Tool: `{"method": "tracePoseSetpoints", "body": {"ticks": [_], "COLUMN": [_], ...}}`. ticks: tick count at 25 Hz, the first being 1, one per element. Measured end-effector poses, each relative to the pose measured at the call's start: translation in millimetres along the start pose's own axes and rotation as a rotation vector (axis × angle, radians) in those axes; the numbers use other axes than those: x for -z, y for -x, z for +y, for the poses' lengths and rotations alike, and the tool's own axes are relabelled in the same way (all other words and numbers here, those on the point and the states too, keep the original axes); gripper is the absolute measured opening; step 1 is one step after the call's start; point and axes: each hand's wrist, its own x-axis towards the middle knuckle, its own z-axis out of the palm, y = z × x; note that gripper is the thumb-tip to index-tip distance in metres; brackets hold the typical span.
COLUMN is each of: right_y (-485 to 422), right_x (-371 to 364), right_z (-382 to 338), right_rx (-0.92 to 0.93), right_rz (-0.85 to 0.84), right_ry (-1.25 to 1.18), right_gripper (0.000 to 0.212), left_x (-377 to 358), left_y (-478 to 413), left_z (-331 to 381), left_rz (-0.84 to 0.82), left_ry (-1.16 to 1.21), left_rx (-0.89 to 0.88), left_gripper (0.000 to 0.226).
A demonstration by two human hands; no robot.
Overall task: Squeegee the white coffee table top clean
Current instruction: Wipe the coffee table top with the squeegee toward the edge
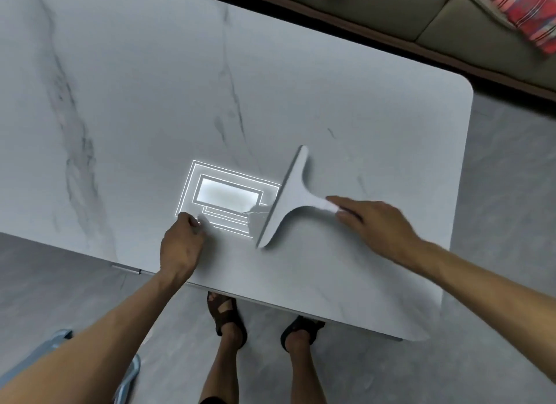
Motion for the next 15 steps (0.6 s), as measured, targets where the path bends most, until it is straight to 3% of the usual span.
{"method": "tracePoseSetpoints", "body": {"ticks": [3,8,11,15], "right_y": [-9.3,-28.6,-31.7,-10.2], "right_x": [-55.0,-125.1,-124.5,-87.4], "right_z": [-74.7,-160.8,-146.6,-74.2], "right_rx": [0.194,0.393,0.377,0.222], "right_rz": [-0.131,-0.274,-0.253,-0.244], "right_ry": [-0.064,-0.008,0.033,0.045], "right_gripper": [0.039,0.040,0.039,0.039], "left_x": [16.5,25.6,16.4,-1.7], "left_y": [6.8,5.5,9.5,17.7], "left_z": [-22.1,-58.0,-58.9,-47.7], "left_rz": [0.064,0.067,0.037,-0.074], "left_ry": [0.061,0.086,0.033,-0.067], "left_rx": [0.043,0.073,0.009,-0.169], "left_gripper": [0.001,0.003,0.010,0.024]}}
